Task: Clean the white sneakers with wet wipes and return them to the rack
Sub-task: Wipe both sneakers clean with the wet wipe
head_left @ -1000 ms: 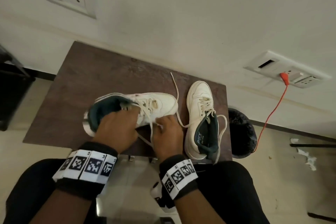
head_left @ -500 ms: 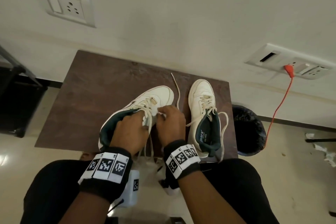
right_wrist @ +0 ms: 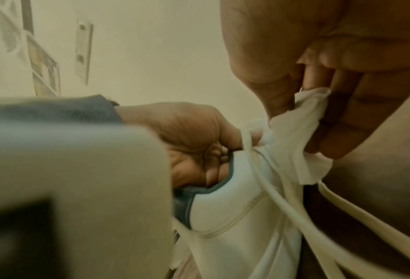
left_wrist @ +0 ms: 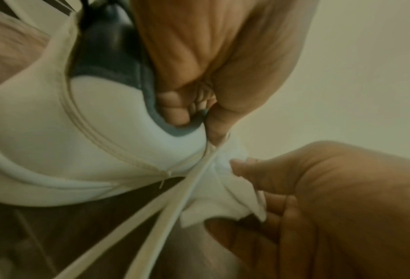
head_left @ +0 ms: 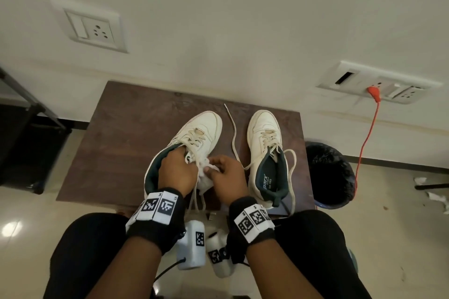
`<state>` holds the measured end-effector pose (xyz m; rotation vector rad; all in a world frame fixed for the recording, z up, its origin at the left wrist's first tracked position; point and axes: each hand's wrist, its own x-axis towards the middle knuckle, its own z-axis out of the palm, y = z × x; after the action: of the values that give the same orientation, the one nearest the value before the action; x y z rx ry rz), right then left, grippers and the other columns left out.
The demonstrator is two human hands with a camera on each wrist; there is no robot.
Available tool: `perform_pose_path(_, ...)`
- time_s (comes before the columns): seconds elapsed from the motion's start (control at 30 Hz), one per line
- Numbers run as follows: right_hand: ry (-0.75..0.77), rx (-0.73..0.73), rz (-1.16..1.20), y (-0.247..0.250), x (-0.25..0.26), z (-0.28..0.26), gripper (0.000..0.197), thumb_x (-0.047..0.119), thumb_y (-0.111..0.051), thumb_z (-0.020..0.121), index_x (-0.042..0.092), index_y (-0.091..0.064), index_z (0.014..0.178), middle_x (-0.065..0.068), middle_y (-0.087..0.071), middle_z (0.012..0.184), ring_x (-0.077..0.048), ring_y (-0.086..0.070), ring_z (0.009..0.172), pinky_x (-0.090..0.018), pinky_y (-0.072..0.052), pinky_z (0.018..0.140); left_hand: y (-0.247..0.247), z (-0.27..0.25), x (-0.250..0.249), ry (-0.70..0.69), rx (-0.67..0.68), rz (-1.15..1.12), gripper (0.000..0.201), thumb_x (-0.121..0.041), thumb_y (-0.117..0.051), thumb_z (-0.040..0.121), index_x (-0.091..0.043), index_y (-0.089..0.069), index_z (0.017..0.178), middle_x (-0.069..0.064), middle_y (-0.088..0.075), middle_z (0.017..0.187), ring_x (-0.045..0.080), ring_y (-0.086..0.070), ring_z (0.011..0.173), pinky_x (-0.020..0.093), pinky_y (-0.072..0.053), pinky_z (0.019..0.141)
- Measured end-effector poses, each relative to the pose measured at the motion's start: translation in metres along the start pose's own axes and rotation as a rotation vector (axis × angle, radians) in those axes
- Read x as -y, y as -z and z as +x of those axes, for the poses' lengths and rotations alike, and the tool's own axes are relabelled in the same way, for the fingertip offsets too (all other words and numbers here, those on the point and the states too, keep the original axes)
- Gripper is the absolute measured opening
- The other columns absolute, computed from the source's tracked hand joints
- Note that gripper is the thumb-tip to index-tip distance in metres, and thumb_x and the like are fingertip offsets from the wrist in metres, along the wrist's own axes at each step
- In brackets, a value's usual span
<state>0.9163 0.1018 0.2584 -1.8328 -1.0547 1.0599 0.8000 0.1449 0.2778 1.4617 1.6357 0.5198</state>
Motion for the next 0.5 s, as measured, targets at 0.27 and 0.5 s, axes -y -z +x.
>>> perform_pose_path(0.27, -0.066, -0.087, 0.19, 0.025, -0.006, -0.019, 0.016, 0.003, -0.061, 0.085, 0.016, -0.063, 0.094, -0.005, -0.068, 0.091, -0.016, -0.064, 0.087, -0.022, -0.051, 0.077, -0.007, -0.019, -0.03, 0.032, -0.116, 0.053, 0.015, -0.012, -0.053, 0.088, -0.01, -0.065, 0.096, 0.01, -0.066, 0.114, 0.03, -0.059, 0.109, 0.035, -0.044, 0.095)
perform_pose_path(0.5, 0.012, -0.177, 0.224, 0.05, 0.004, -0.029, 0.012, 0.016, -0.069, 0.081, 0.022, -0.064, 0.09, -0.006, -0.069, 0.092, -0.019, -0.066, 0.088, -0.04, -0.054, 0.084, -0.007, -0.058, -0.059, -0.02, -0.208, 0.286, 0.032, -0.024, -0.057, 0.089, -0.02, -0.059, 0.121, 0.008, -0.048, 0.131, 0.03, -0.047, 0.12, 0.043, -0.044, 0.092)
